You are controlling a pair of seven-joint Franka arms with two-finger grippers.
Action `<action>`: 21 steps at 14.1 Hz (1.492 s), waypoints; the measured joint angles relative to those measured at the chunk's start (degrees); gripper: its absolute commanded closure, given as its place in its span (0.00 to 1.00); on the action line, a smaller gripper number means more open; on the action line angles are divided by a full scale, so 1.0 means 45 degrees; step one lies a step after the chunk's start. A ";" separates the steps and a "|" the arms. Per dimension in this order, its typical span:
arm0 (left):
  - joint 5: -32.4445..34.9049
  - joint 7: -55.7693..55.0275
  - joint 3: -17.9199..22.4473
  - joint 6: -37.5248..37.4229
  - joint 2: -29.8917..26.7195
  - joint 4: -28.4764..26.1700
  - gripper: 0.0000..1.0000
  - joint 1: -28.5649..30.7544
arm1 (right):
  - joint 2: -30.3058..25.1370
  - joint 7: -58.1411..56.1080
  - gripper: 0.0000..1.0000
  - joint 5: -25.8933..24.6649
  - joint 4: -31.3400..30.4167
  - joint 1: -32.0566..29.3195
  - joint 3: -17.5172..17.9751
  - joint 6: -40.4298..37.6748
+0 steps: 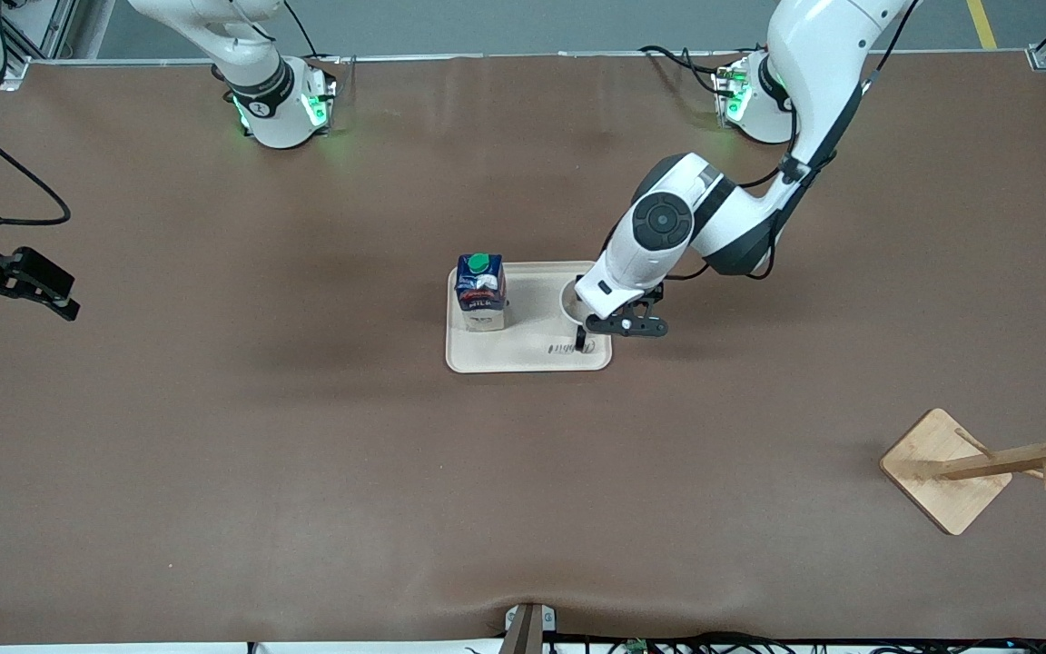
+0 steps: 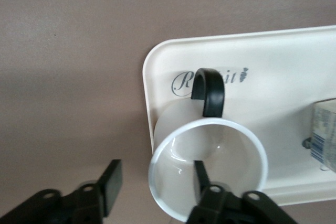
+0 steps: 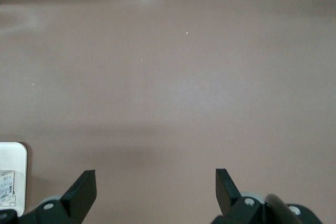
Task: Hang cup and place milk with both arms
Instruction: 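Reach the left gripper to the white mug and grasp its rim, then lift the mug with the left gripper while the right gripper reaches the milk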
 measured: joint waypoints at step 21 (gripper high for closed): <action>0.0753 -0.0139 0.0116 -0.6357 -0.2856 0.4465 1.00 0.2322 | 0.1306 -0.0001 0.00 0.0030 -0.0036 0.0541 0.0039 -0.1332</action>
